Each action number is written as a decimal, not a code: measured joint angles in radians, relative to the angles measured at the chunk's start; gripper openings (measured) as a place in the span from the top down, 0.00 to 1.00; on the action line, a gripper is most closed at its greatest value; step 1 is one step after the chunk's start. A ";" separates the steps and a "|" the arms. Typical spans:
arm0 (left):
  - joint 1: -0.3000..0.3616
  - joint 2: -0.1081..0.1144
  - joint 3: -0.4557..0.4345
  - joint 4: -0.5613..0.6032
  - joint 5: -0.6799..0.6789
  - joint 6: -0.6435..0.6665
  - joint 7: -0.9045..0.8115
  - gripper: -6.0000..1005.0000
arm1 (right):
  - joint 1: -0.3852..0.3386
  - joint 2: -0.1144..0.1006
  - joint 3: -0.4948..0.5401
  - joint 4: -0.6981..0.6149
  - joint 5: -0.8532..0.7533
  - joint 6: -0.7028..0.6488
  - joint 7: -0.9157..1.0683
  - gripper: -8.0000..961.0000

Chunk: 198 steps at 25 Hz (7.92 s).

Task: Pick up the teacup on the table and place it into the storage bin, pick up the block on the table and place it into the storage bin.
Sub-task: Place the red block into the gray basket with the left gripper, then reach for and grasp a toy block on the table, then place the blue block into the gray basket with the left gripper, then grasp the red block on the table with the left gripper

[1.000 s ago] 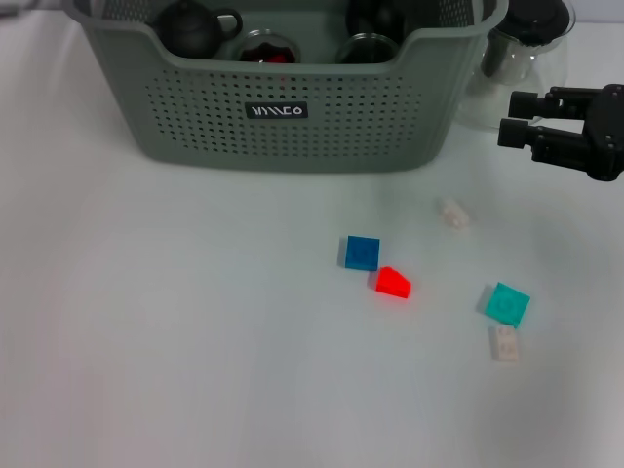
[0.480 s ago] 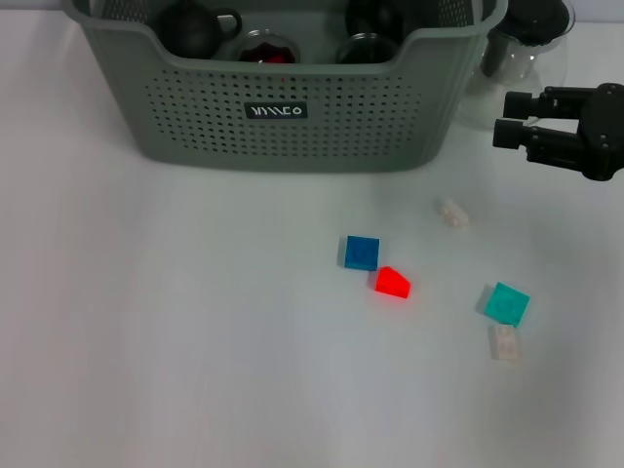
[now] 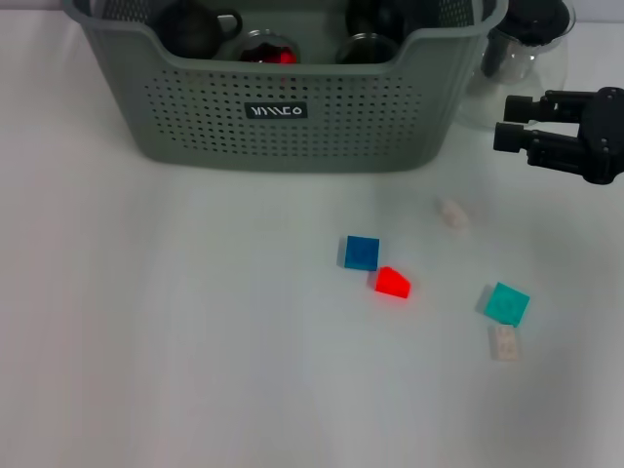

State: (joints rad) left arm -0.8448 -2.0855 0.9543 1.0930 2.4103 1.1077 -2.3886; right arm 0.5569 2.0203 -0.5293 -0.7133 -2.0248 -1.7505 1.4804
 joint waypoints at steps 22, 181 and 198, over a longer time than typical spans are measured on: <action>0.498 -0.091 -0.416 -0.297 -0.428 0.720 1.232 0.34 | 0.010 -0.012 0.000 -0.013 -0.013 0.041 0.125 0.49; 0.102 -0.093 -0.293 -1.046 -0.363 -0.031 1.718 0.42 | 0.026 -0.008 -0.015 -0.001 -0.037 0.099 0.175 0.49; 0.085 -0.093 -0.295 -1.082 -0.362 -0.036 1.754 0.49 | 0.028 -0.008 -0.016 -0.002 -0.037 0.099 0.175 0.49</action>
State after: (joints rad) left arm -0.7597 -2.1783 0.6592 0.0110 2.0485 1.0720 -0.6345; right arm 0.5845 2.0126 -0.5457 -0.7148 -2.0616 -1.6520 1.6552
